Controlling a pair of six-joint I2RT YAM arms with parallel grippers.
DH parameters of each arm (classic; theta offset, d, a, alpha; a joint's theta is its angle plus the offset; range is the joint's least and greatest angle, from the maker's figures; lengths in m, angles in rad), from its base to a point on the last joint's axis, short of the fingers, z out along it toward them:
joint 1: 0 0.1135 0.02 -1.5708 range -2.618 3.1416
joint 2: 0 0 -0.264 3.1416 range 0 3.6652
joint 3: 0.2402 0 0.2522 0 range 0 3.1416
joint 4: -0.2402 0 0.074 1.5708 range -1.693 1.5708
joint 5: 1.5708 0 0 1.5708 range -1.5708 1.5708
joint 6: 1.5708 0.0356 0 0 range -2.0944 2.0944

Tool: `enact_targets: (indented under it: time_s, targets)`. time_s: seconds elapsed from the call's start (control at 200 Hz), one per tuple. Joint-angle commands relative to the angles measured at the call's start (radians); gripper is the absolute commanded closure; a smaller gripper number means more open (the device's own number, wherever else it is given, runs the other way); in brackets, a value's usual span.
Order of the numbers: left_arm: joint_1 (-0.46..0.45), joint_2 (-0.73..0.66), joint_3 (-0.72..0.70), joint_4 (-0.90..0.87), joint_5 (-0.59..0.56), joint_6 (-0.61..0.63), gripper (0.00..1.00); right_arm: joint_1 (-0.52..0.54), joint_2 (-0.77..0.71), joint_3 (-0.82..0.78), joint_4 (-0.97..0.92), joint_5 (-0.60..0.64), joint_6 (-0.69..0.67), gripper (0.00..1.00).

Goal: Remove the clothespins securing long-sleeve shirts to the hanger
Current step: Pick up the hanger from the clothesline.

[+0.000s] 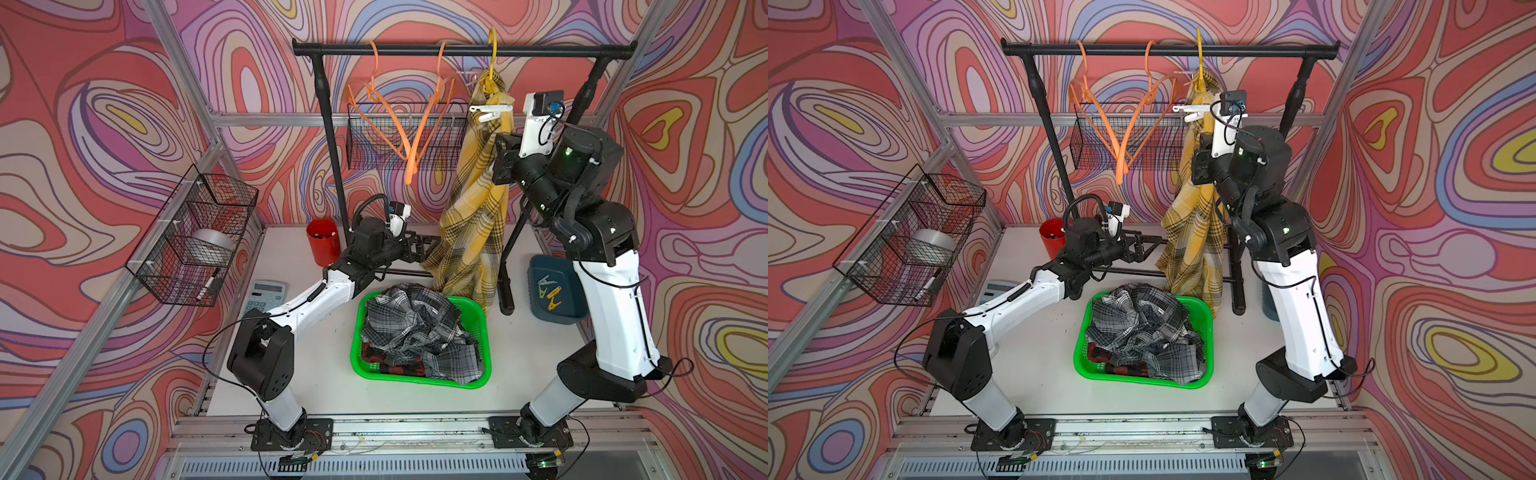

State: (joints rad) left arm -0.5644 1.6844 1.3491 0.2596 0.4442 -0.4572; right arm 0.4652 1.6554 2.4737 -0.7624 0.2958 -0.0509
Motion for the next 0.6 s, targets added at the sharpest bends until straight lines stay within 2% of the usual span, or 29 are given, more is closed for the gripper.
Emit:
enact_targets:
  time_s: [0.0,0.285,0.596]
  targets:
    - [0.009,-0.035,-0.016,0.033,-0.004,-0.005,0.07,-0.004,-0.051,-0.001,0.143,-0.013,-0.025,1.0]
    - [0.03,-0.058,-0.045,0.035,-0.009,-0.007,0.07,-0.005,-0.12,-0.102,0.23,-0.05,-0.03,1.0]
    - [0.047,-0.07,-0.061,0.044,-0.007,-0.018,0.07,-0.004,-0.099,-0.062,0.235,-0.062,-0.047,1.0]
